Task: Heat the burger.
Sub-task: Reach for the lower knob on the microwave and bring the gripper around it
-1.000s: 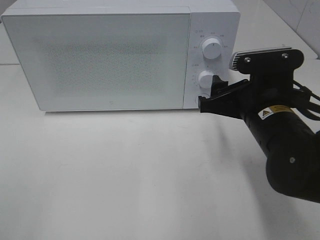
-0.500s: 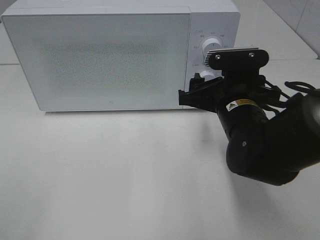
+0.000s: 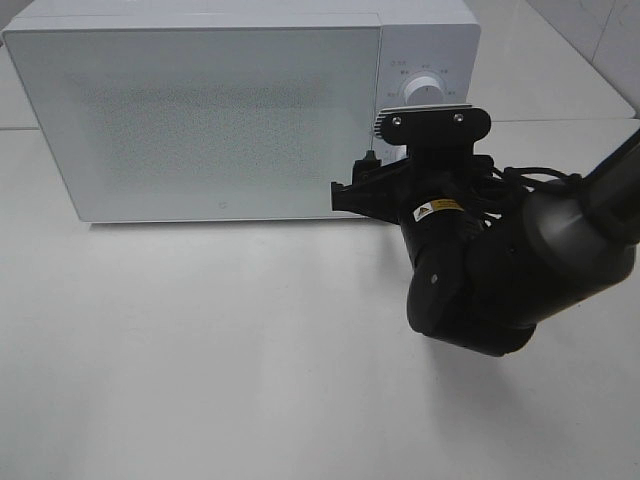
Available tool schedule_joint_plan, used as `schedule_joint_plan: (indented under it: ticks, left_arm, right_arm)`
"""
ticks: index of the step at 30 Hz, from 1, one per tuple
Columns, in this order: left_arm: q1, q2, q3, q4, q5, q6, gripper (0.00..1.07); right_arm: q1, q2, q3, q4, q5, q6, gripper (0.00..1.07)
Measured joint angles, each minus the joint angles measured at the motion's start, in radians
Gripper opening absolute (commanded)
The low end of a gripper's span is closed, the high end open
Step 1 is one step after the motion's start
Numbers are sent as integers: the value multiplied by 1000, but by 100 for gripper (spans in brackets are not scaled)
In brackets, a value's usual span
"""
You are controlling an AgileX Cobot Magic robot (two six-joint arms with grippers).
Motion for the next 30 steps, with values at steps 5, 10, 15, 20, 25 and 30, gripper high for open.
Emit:
schedule_joint_plan:
  ticks: [5, 10, 15, 20, 25, 30]
  left_arm:
    - [0, 0, 0, 0, 0, 0, 98]
    - [0, 0, 0, 0, 0, 0, 98]
    - [0, 0, 0, 0, 0, 0, 98]
    - [0, 0, 0, 0, 0, 0, 98]
    - [0, 0, 0, 0, 0, 0, 98]
    - [0, 0, 0, 0, 0, 0, 98]
  right_arm:
    - [-22, 26, -36, 3, -1, 0, 76]
    - [-54, 60, -61, 2, 0, 2, 76]
    - [-68, 90, -101, 2, 0, 3, 76]
    - [-68, 96, -112, 4, 0, 3, 76]
    - [-68, 96, -112, 5, 0, 3, 76]
    - [-68, 99, -112, 5, -1, 4, 76]
